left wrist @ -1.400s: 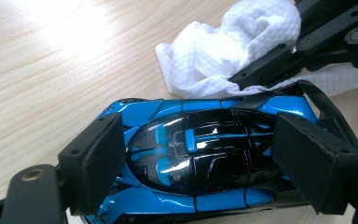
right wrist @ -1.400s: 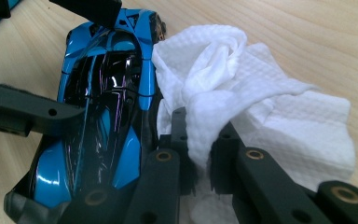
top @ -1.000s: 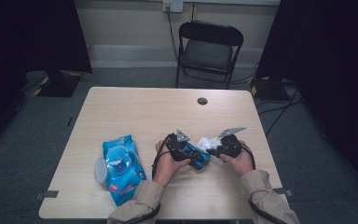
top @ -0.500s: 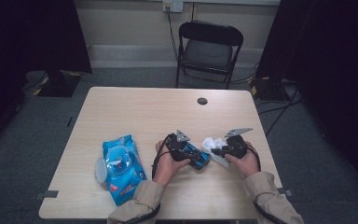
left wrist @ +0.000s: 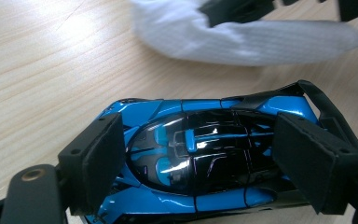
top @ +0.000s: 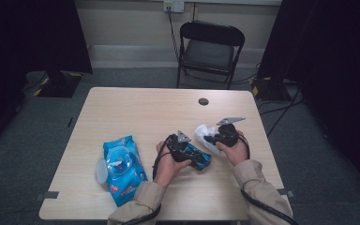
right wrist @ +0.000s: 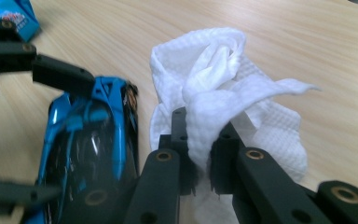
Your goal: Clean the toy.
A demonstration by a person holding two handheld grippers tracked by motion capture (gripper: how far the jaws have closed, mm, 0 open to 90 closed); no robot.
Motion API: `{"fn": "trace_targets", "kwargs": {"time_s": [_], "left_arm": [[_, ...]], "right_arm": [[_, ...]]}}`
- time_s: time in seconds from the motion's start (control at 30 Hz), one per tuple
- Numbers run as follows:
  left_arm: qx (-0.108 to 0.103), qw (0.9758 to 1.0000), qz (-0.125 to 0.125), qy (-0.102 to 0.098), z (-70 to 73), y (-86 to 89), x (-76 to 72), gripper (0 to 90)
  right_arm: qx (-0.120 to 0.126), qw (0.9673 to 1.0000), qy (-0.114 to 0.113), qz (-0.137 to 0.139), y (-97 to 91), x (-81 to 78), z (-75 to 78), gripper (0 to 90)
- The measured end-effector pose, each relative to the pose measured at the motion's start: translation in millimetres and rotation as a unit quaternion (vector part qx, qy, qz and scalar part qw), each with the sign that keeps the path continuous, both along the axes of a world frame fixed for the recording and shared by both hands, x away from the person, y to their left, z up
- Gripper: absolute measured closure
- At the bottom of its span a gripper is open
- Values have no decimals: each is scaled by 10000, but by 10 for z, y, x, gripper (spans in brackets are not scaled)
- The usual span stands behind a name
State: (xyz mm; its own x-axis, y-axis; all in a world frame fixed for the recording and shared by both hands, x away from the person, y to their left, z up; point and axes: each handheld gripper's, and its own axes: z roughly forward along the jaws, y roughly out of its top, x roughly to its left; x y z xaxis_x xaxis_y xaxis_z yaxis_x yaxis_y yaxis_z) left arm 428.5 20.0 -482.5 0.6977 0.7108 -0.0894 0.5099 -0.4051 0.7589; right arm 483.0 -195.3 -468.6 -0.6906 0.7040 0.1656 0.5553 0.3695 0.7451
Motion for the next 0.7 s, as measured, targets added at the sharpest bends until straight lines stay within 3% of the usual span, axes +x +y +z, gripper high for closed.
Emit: {"fn": "trace_targets", "kwargs": {"time_s": [0.3,0.47,0.7], "left_arm": [[33,10000,-5,8,5,-3,1,172],[32,10000,-7,4,5,-2,1,172],[19,10000,-2,6,3,-2,2,172]], "right_arm": [[-180,9997,114,111,317,105,-100,831],[-325,9988,153,343,456,99,-154,830],[-245,9984,210,459,445,72,-216,832]]}}
